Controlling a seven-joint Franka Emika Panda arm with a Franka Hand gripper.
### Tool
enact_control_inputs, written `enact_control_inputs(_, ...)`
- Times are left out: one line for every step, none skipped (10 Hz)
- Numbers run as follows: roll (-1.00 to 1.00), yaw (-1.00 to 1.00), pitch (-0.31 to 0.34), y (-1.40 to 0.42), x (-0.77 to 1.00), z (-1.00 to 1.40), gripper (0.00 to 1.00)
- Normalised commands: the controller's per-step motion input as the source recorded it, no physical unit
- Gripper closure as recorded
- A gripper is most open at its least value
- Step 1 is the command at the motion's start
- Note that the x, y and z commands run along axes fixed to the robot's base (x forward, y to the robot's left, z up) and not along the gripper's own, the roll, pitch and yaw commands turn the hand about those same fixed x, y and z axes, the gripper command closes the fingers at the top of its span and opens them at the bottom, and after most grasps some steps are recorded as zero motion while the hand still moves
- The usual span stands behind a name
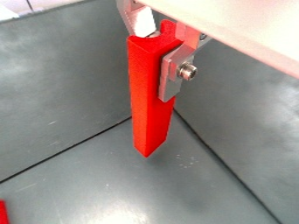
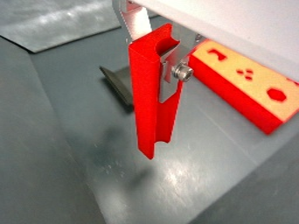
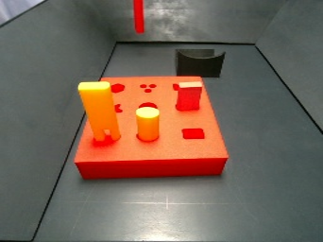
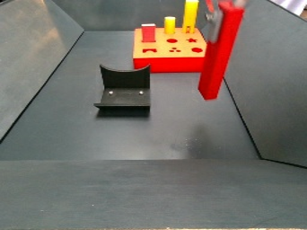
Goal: Pick up the arch object. Move up. Move to above the board. Insert the arch object.
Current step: Move to above the board.
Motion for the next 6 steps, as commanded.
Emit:
enact_control_inputs(-0.06,0.09,0.066,0.01,0.15,0.48,1.00)
enact_control_inputs(-0.05,0.07,0.045,-0.01,0.08,0.32,1.00)
enact_control_inputs(0.12,-1.00,0.175,-1.00,0.15,0.31,1.00)
enact_control_inputs(0.13,-1.00,0.189,-1.00,0.16,0.29,1.00)
enact_control_inputs(0.10,-0.65,0.152,-1.00,0.15,0.30,1.00)
enact_control_inputs(0.05,-0.48,0.124,-1.00,0.15,0.30,1.00)
